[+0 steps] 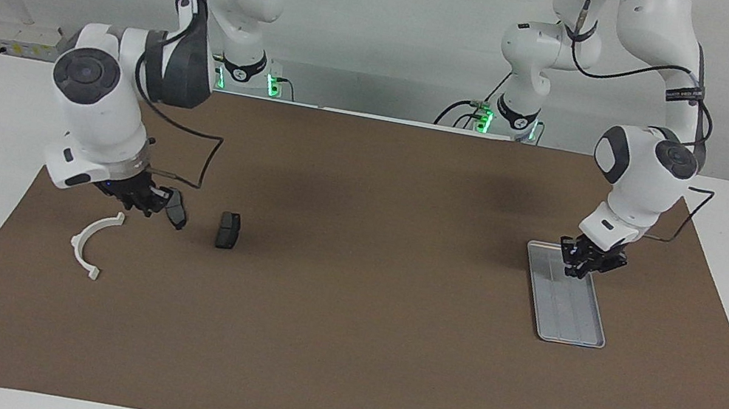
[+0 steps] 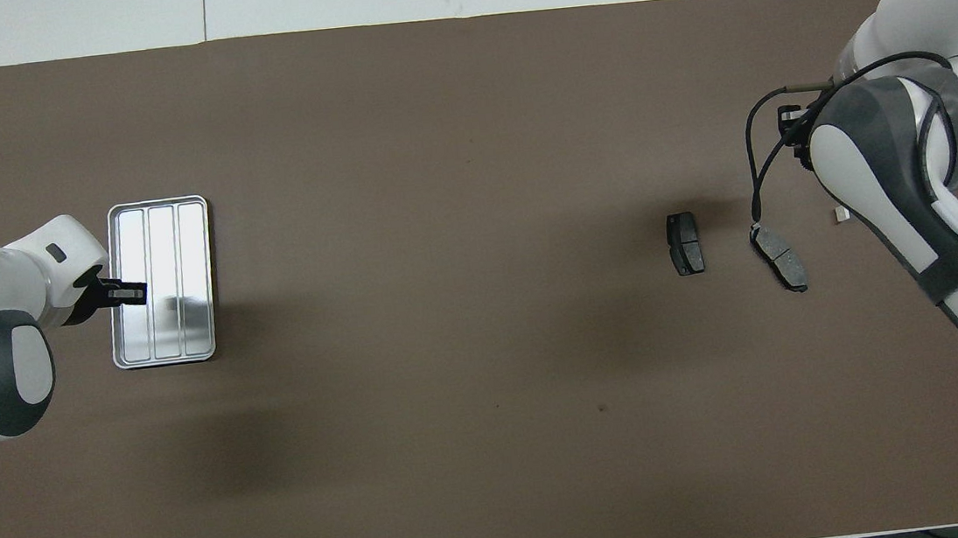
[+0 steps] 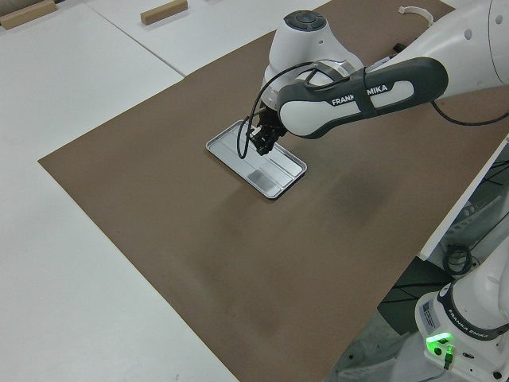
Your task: Pick bearing gear from pile to tray
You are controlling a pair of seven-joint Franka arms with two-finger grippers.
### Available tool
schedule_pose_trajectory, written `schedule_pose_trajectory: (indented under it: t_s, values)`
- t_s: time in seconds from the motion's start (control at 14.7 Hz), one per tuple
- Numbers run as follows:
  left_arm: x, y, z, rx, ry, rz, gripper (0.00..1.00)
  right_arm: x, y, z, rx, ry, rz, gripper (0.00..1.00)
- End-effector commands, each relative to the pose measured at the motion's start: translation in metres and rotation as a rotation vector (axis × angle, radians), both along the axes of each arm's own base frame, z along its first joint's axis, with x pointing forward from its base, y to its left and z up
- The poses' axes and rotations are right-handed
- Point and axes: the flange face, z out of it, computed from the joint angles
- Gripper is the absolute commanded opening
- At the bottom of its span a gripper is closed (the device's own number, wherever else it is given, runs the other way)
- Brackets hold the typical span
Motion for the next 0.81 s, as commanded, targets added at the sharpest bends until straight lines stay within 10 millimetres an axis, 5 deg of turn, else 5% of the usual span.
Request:
schedule_pose_trajectory:
  t_s: [0.0,0.41,0.75]
  values:
    - [-0.006,0.001,-0.003,-0.009,-0.015,0.016,0.0,-0.023,0.029,0.05,0.021,0.002,0.045,0.0]
    - [-0.015,0.003,-0.017,-0.007,0.012,0.012,0.0,-0.078,0.102,0.128,0.119,-0.04,0.079,0.0]
    - [-0.021,0.004,-0.029,-0.007,0.01,0.023,0.0,-0.115,0.199,0.134,0.178,-0.045,-0.113,0.0]
